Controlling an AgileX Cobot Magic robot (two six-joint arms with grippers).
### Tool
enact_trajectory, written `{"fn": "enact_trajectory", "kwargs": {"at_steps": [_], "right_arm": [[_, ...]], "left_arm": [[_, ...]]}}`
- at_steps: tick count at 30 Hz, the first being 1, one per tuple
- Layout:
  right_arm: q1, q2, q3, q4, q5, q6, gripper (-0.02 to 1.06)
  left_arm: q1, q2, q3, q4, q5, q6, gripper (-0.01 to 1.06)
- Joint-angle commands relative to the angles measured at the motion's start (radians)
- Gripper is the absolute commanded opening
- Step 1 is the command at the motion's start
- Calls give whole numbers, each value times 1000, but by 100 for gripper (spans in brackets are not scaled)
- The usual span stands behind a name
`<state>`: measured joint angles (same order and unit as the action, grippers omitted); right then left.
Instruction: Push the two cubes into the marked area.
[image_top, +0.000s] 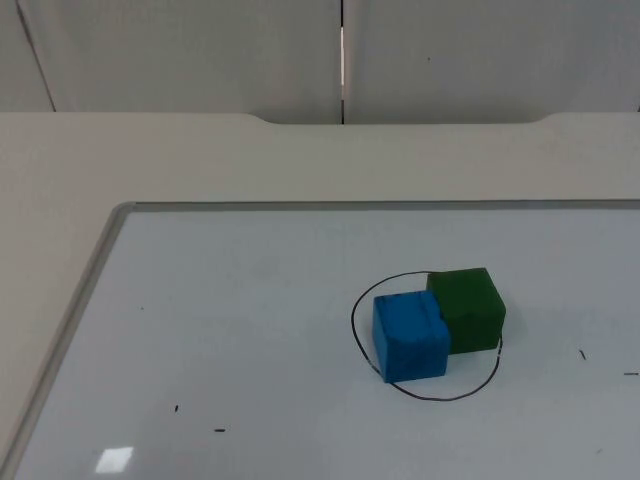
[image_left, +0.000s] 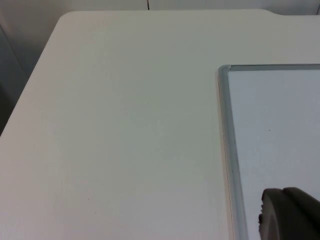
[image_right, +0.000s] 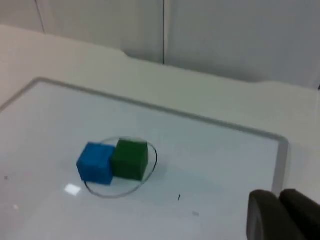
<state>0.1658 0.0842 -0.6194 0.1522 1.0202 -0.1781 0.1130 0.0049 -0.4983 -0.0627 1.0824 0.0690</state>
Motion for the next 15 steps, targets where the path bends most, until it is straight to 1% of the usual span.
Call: {"fn": "enact_trajectory", "kwargs": {"at_steps": [1, 4, 7, 11, 15], "right_arm": [[-4, -37, 26, -27, 42, 3, 5], [-4, -84, 48, -75, 72, 44, 5], [-4, -84, 56, -114, 119, 76, 5], [-4, -84, 70, -124, 131, 103, 5], [-4, -84, 70, -124, 131, 103, 5]], "left_arm": [[4, -5, 4, -5, -6, 2, 0], [4, -5, 4, -5, -6, 2, 0], [4, -5, 4, -5, -6, 2, 0], [4, -5, 4, -5, -6, 2, 0], [4, -5, 4, -5, -6, 2, 0]]}}
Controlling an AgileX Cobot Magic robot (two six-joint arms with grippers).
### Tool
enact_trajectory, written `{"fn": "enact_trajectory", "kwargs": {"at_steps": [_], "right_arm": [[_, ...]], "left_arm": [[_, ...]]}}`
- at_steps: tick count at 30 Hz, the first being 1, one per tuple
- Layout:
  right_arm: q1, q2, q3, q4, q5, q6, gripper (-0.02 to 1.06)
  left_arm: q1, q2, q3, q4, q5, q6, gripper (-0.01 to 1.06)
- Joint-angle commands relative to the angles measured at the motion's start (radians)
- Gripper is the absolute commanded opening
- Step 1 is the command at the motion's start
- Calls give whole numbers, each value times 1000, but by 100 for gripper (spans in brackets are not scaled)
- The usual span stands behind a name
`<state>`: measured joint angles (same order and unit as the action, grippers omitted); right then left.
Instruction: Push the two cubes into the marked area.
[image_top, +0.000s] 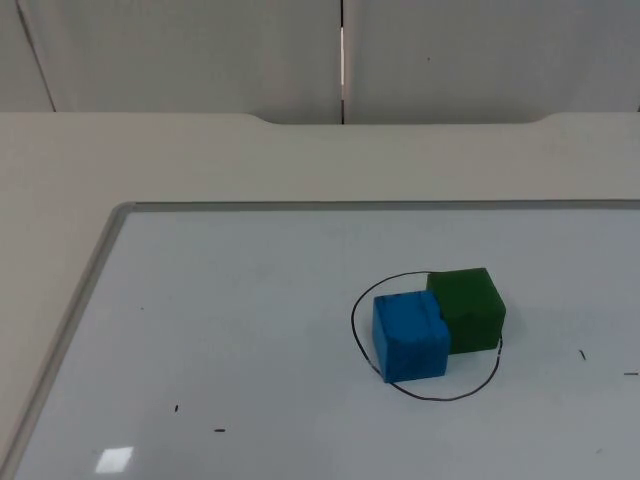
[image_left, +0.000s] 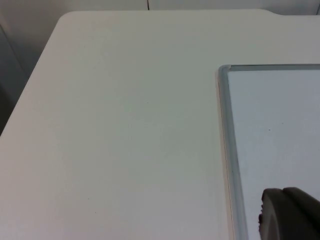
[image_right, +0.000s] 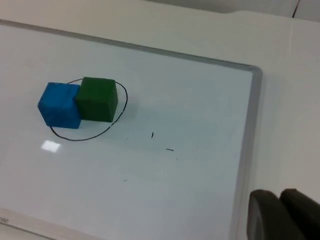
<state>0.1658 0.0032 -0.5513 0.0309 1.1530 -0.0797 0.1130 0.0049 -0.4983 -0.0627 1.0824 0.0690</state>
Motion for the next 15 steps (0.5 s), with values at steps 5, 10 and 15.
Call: {"fn": "enact_trajectory", "kwargs": {"at_steps": [5, 10, 15], "right_arm": [[-4, -3, 3, -2, -4, 5, 5], [-4, -3, 3, -5, -4, 7, 5], [-4, -3, 3, -70, -6, 106, 5]], "left_arm": [[4, -5, 4, -5, -6, 2, 0], [4, -5, 4, -5, -6, 2, 0], [4, -5, 4, -5, -6, 2, 0]]}}
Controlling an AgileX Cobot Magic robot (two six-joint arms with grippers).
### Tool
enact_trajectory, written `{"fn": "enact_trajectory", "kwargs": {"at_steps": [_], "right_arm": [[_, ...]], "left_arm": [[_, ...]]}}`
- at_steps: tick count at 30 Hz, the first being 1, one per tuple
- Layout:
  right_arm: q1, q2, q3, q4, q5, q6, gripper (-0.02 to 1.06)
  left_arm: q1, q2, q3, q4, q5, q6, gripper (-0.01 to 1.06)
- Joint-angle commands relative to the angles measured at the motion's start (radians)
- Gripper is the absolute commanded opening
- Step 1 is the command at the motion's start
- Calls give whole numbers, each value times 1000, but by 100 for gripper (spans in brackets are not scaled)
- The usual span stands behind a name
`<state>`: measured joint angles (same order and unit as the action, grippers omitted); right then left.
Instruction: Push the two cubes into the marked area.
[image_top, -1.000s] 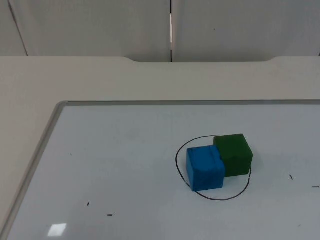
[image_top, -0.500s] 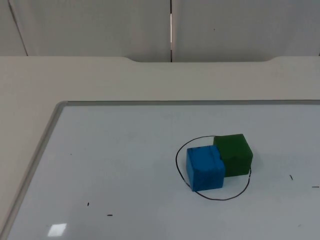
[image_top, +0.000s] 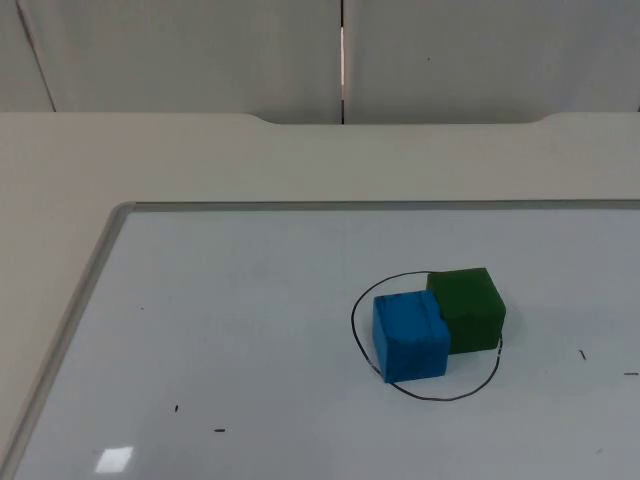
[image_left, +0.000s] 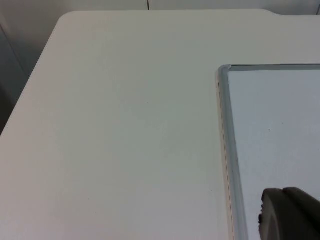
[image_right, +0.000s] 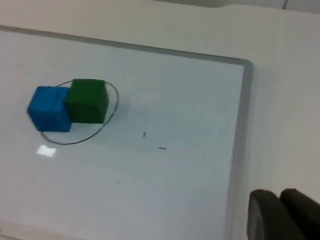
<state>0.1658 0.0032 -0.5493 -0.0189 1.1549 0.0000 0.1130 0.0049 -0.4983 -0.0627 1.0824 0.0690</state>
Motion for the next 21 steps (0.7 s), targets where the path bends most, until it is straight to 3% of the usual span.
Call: {"fn": "enact_trajectory", "kwargs": {"at_steps": [1, 4, 21], "right_arm": [[-4, -3, 1, -35, -8, 44, 5], [-4, -3, 38, -38, -75, 26, 5], [-4, -3, 35, -28, -75, 7, 5]], "left_arm": [[4, -5, 4, -5, -6, 2, 0], [4, -5, 4, -5, -6, 2, 0], [4, -5, 4, -5, -6, 2, 0]]}}
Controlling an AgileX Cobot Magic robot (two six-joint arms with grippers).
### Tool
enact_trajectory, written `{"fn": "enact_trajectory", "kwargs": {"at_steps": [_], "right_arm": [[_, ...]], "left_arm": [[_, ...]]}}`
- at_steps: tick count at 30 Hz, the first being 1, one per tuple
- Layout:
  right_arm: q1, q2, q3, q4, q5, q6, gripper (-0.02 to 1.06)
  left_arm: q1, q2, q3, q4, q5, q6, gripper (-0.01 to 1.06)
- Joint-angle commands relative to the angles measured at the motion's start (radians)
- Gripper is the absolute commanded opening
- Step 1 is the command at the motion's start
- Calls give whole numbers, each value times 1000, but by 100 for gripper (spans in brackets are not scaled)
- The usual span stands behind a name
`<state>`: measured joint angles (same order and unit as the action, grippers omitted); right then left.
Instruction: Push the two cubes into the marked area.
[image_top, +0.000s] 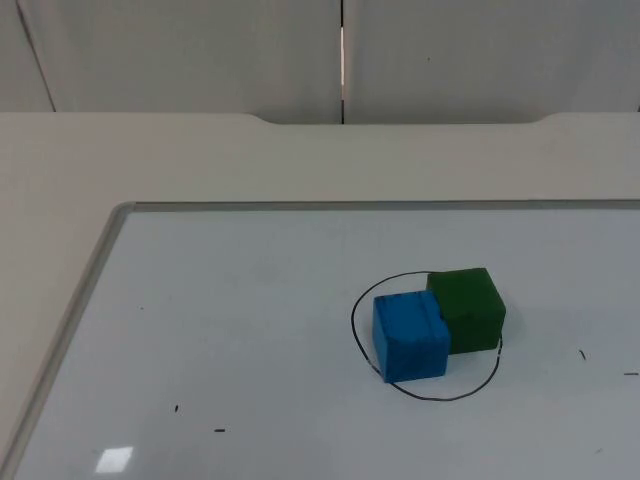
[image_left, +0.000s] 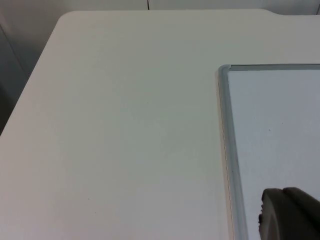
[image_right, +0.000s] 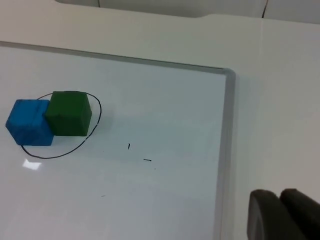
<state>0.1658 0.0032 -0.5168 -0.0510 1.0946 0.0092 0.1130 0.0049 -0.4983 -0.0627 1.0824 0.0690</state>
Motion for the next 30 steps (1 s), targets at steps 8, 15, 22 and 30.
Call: {"fn": "enact_trajectory", "kwargs": {"at_steps": [8, 15, 22, 30], "right_arm": [[-4, -3, 2, 4, -15, -2, 22], [-4, -3, 2, 1, -15, 1, 102], [-4, -3, 2, 1, -15, 1, 105], [-4, -3, 2, 1, -15, 1, 105]], "left_arm": [[4, -5, 4, -5, -6, 2, 35], [4, -5, 4, -5, -6, 2, 95], [4, -5, 4, -5, -6, 2, 105], [4, -5, 4, -5, -6, 2, 105]]}}
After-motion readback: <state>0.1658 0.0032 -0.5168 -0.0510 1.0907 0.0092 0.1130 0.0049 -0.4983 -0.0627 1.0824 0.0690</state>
